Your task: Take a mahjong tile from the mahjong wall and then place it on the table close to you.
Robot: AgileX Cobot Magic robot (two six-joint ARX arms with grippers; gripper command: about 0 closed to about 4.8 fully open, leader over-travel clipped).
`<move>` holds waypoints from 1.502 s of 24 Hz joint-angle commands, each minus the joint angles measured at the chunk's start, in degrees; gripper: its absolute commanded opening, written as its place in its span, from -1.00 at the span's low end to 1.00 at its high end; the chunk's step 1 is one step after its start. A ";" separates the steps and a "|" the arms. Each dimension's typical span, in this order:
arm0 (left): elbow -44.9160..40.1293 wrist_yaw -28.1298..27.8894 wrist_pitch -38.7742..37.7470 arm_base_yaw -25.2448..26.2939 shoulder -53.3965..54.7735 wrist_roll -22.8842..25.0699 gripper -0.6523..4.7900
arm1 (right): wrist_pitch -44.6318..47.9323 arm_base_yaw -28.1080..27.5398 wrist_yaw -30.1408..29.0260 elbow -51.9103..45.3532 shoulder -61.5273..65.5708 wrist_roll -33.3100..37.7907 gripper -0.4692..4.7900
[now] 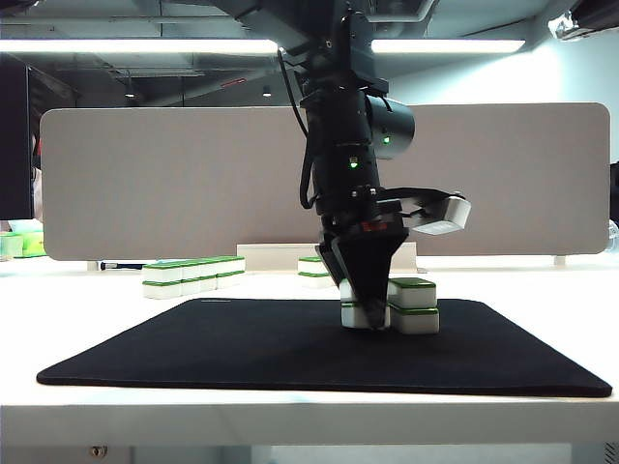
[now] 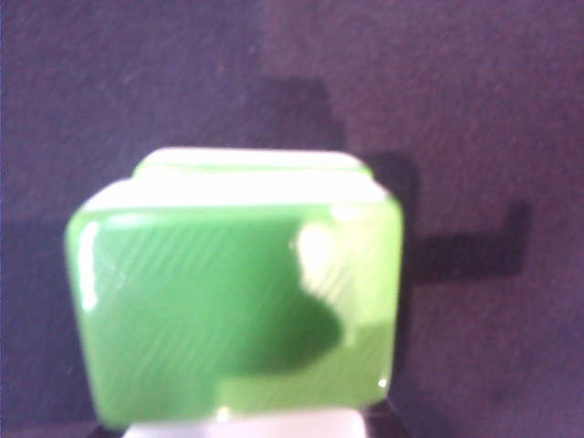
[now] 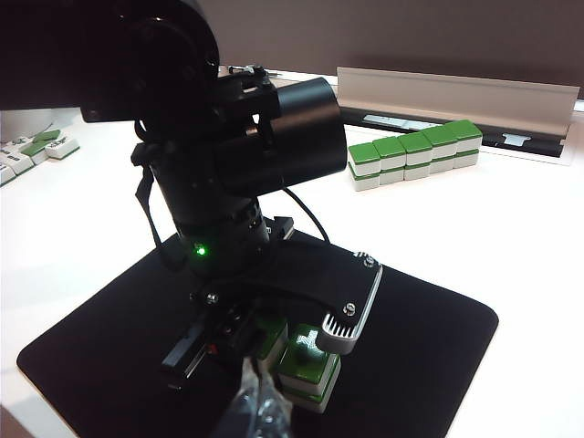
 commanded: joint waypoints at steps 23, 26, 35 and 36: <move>0.74 -2.14 -3.74 -0.09 -1.16 -3.69 0.74 | 0.94 0.02 0.09 0.37 -0.13 -0.15 -0.83; 0.74 -2.14 -3.85 -0.07 -2.40 -4.28 0.74 | 0.96 0.02 0.09 0.37 -0.13 -0.15 -0.82; 0.74 -8.00 -3.85 -0.02 -9.94 -9.51 0.72 | 0.94 0.02 0.11 0.37 -0.13 -0.15 -0.82; 0.74 -9.90 -3.85 -0.02 -10.71 -9.51 0.72 | 0.92 0.02 0.11 0.37 -0.13 -0.15 -0.82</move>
